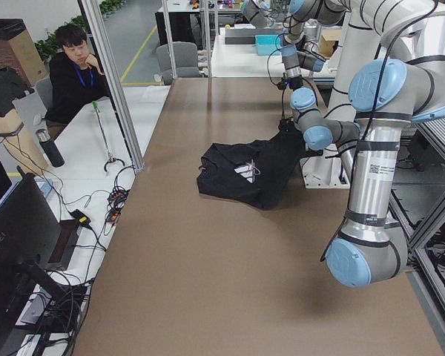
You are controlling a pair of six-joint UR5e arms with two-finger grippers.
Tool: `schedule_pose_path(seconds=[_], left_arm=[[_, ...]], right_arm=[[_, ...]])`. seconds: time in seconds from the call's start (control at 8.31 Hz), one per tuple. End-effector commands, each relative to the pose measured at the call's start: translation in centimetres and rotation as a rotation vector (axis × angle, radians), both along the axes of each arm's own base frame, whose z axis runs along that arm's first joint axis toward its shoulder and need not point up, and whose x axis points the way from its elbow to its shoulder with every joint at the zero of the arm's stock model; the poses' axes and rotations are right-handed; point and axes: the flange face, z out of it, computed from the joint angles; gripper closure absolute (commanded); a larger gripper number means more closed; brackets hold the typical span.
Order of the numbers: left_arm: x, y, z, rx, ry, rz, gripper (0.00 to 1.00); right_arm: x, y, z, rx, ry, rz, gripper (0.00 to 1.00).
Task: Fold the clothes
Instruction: 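Lift the hem with both grippers and fold it toward the collar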
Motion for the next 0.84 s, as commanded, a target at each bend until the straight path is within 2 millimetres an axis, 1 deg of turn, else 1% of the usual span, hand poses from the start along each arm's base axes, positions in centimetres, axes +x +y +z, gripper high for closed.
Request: schedule_pose_path(seconds=[0.0, 0.12, 0.24, 0.36, 0.48, 0.6, 0.72], left_arm=[[0.8, -2.7, 1.3, 0.019, -0.056, -0.105, 1.00], [2.0, -6.2, 1.8, 0.029, -0.091, -0.184, 1.00], [3.4, -10.5, 1.6, 0.031, -0.118, -0.258, 1.00], [3.9, -14.9, 1.3, 0.020, -0.142, -0.326, 1.00], [2.9, -18.1, 0.8, 0.012, -0.150, -0.387, 1.00], [1.5, -20.4, 1.1, 0.001, -0.164, -0.436, 1.00], [0.9, -22.8, 1.5, 0.004, -0.185, -0.473, 1.00]], right_arm=[[1.8, -3.5, 0.7, -0.032, 0.065, 0.111, 1.00], [1.5, -6.8, 2.3, -0.049, 0.100, 0.195, 1.00], [0.0, -11.4, 3.0, -0.058, 0.113, 0.276, 1.00], [-0.6, -15.1, 4.4, -0.076, 0.145, 0.342, 1.00], [0.2, -17.6, 5.7, -0.090, 0.175, 0.404, 1.00], [1.1, -19.5, 6.2, -0.098, 0.185, 0.448, 1.00], [0.7, -21.4, 5.7, -0.096, 0.180, 0.476, 1.00]])
